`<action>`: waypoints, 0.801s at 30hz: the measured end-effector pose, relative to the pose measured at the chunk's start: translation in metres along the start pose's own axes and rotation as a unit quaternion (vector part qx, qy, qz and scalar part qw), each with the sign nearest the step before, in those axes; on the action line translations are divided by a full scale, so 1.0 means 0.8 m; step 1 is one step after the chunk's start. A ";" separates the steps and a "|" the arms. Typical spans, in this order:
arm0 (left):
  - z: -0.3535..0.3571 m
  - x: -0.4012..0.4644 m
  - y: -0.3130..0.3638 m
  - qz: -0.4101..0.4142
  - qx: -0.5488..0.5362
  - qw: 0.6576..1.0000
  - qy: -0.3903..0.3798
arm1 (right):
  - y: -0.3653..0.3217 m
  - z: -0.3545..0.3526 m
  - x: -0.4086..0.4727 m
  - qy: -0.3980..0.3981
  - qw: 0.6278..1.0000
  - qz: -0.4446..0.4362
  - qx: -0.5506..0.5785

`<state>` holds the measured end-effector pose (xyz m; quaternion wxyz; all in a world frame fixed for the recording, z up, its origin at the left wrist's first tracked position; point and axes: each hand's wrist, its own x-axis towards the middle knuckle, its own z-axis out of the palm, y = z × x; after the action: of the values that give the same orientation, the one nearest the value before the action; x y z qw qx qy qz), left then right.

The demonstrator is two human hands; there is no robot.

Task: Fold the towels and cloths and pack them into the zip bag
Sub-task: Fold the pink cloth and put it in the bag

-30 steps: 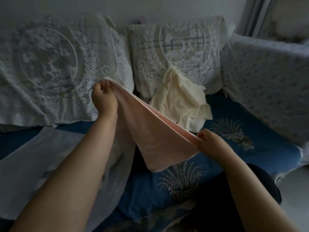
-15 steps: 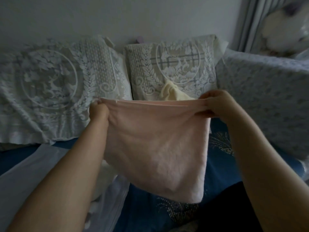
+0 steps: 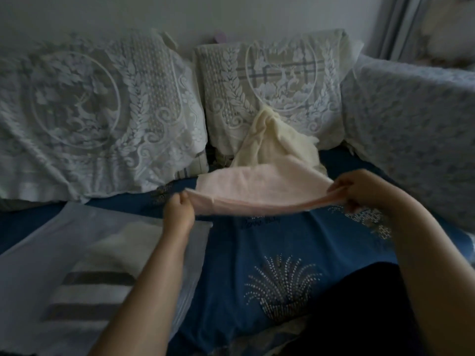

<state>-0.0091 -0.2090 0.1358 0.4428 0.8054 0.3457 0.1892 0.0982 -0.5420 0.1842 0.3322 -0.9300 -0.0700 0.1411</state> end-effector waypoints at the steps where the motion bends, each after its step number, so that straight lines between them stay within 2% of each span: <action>1: 0.006 -0.013 -0.019 0.012 0.076 0.996 -0.051 | 0.017 0.002 -0.001 -0.065 0.996 0.030 -0.045; 3: 0.011 -0.032 -0.050 0.025 0.219 0.959 -0.175 | 0.040 0.006 -0.005 -0.175 0.974 0.077 -0.125; 4: 0.011 -0.041 -0.059 0.017 0.273 0.933 -0.235 | 0.048 0.009 -0.006 -0.204 0.963 0.094 -0.152; 6: 0.011 -0.052 -0.064 -0.004 0.319 0.897 -0.307 | 0.058 0.012 0.000 -0.206 0.957 0.130 -0.155; 7: 0.010 -0.053 -0.063 -0.021 0.307 0.899 -0.313 | 0.057 0.014 0.007 -0.183 0.959 0.144 -0.159; 8: 0.011 -0.050 -0.061 -0.037 0.279 0.911 -0.301 | 0.055 0.017 0.016 -0.154 0.963 0.150 -0.162; 10: 0.017 -0.036 -0.059 -0.033 0.227 0.955 -0.189 | 0.052 0.030 0.041 -0.063 0.980 0.136 -0.127; 11: 0.022 -0.026 -0.055 -0.019 0.208 0.972 -0.111 | 0.046 0.037 0.054 -0.012 0.991 0.121 -0.045; 12: 0.027 -0.018 -0.050 -0.002 0.180 0.983 -0.042 | 0.042 0.044 0.064 0.030 0.990 0.112 0.083; 13: 0.033 -0.013 -0.041 0.011 0.134 0.991 0.002 | 0.039 0.052 0.075 0.042 0.973 0.097 0.206; 14: 0.039 -0.008 -0.033 0.019 0.077 0.997 0.022 | 0.037 0.059 0.081 0.040 0.958 0.081 0.273; 15: 0.046 -0.005 -0.027 0.033 0.036 0.998 0.032 | 0.034 0.069 0.082 0.031 0.961 0.064 0.267; 17: 0.063 -0.007 -0.022 0.106 0.037 0.993 0.033 | 0.042 0.093 0.087 0.026 0.986 0.037 0.160; 19: 0.090 -0.019 -0.029 0.229 0.135 0.963 -0.035 | 0.065 0.119 0.097 0.041 0.996 0.066 0.052; 21: 0.120 -0.037 -0.050 0.302 0.281 0.898 -0.155 | 0.083 0.135 0.107 0.028 0.988 0.154 -0.008; 23: 0.142 -0.057 -0.077 0.279 0.382 0.839 -0.270 | 0.092 0.143 0.112 0.018 0.977 0.213 -0.031; 24: 0.148 -0.065 -0.092 0.261 0.404 0.824 -0.300 | 0.094 0.144 0.113 0.018 0.977 0.213 -0.019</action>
<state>-0.0011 -0.2883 0.0101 0.0938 0.9893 0.0178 -0.1099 0.1511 -0.5109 0.0314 0.2776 -0.9321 0.1328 0.1910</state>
